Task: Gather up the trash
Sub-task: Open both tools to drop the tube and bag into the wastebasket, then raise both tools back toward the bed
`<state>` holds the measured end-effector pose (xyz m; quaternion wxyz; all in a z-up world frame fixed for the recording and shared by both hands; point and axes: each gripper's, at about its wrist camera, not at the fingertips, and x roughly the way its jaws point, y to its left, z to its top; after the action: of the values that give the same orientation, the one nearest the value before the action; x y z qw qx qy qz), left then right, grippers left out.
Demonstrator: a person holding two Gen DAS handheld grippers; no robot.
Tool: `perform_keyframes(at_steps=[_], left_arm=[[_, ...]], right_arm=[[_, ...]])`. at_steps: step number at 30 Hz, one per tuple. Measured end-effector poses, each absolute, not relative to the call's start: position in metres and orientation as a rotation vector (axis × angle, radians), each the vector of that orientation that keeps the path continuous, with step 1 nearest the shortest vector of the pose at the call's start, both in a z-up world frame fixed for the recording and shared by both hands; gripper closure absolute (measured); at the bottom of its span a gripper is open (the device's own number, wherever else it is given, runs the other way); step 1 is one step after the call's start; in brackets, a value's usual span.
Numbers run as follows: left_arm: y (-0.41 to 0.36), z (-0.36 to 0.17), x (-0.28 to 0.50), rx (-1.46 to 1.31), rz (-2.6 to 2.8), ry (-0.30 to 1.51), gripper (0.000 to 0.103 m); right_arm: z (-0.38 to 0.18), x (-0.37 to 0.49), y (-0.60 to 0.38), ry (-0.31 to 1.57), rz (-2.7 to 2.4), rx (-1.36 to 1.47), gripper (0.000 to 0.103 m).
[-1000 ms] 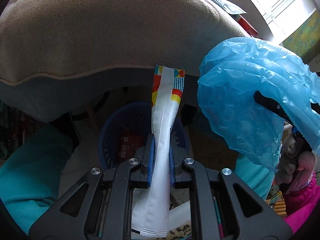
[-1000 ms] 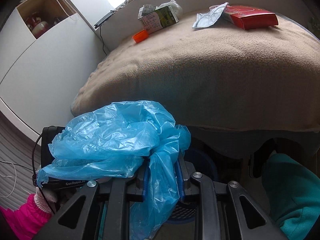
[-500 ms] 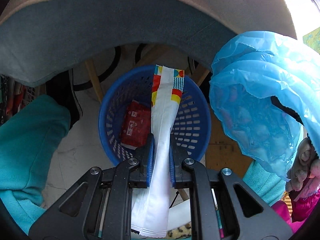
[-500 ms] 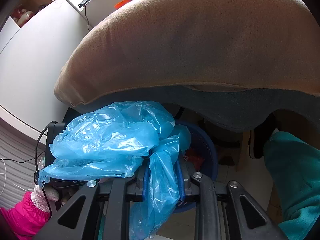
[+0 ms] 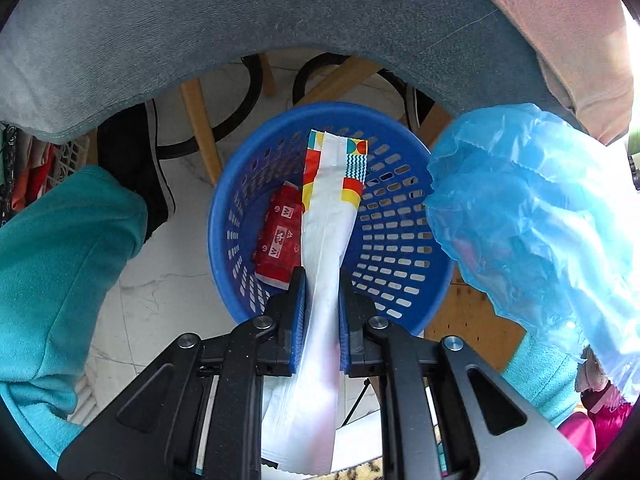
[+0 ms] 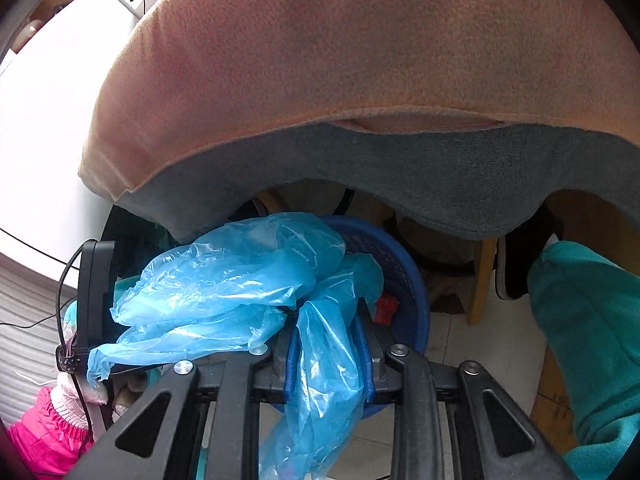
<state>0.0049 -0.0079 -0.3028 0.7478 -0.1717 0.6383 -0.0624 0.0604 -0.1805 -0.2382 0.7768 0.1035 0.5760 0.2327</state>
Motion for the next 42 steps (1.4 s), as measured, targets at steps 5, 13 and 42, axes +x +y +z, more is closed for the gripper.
perform_keyframes(at_steps=[5, 13, 42], left_arm=[[-0.008, -0.306, 0.006, -0.377, -0.128, 1.397, 0.078], [-0.004, -0.307, 0.007, -0.371, -0.116, 1.384, 0.061], [-0.004, -0.276, 0.013, -0.346, -0.119, 1.309, 0.061]], right_arm=[[-0.24, 0.063, -0.177, 1.253, 0.498, 0.221, 0.071], [-0.241, 0.066, -0.176, 1.253, 0.479, 0.209, 0.038], [-0.19, 0.071, -0.199, 1.11, 0.457, 0.253, 0.018]])
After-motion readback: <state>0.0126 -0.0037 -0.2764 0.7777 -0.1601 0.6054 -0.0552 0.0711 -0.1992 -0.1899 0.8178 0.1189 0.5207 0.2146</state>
